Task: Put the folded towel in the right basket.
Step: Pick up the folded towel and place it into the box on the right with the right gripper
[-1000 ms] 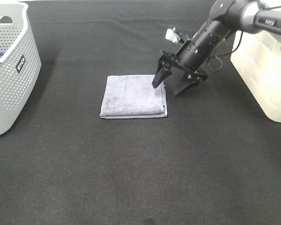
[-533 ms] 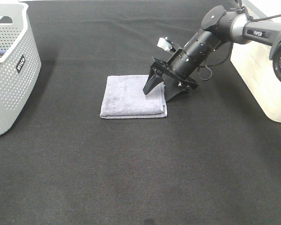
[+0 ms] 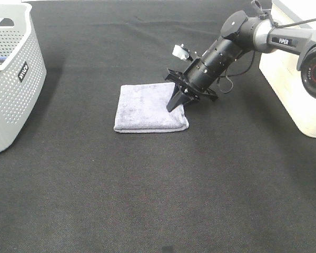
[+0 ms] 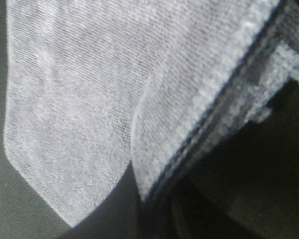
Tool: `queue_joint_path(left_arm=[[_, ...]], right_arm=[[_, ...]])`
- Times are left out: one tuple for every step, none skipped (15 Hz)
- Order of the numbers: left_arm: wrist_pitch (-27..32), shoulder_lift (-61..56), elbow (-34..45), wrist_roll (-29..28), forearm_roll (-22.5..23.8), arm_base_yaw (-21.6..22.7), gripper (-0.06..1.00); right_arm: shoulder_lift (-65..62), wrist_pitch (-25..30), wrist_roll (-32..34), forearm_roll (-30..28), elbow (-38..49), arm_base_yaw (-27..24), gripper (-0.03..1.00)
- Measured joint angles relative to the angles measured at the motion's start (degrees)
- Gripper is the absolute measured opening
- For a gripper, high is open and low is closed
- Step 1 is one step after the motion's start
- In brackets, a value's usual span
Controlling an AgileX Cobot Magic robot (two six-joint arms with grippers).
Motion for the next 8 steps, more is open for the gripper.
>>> queue_joint_path(left_arm=[[0.0,0.0,0.0,0.0,0.0,0.0,0.97],[0.0,0.0,0.0,0.0,0.0,0.0,0.97],[0.0,0.0,0.0,0.0,0.0,0.0,0.97],[0.0,0.0,0.0,0.0,0.0,0.0,0.97],[0.0,0.0,0.0,0.0,0.0,0.0,0.97],[0.0,0.0,0.0,0.0,0.0,0.0,0.97],[0.0,0.0,0.0,0.0,0.0,0.0,0.97],[0.0,0.0,0.0,0.0,0.0,0.0,0.97]], right_arm=[[-1.2,0.0,-0.9,-0.7,-0.7,0.0,0.08],[-2.5,0.1,-1.1,-1.3,-1.6,0.0,0.08],[-4.2,0.5,-1.1,-1.7,-2.8,0.0,0.08],[-6.1,1.3,-1.1,-2.0,-4.1,0.0,0.08],[-9.2,2.0,-1.2,-3.2,-5.6,0.0,0.08],[-10.9,2.2,-1.2,-4.2,-6.4,0.0,0.08],[-12.8,2.2,-1.3,-5.7,-7.0,0.0,0.08],[-15.0,2.4,-1.4,-7.6,-7.4,0.0,0.08]])
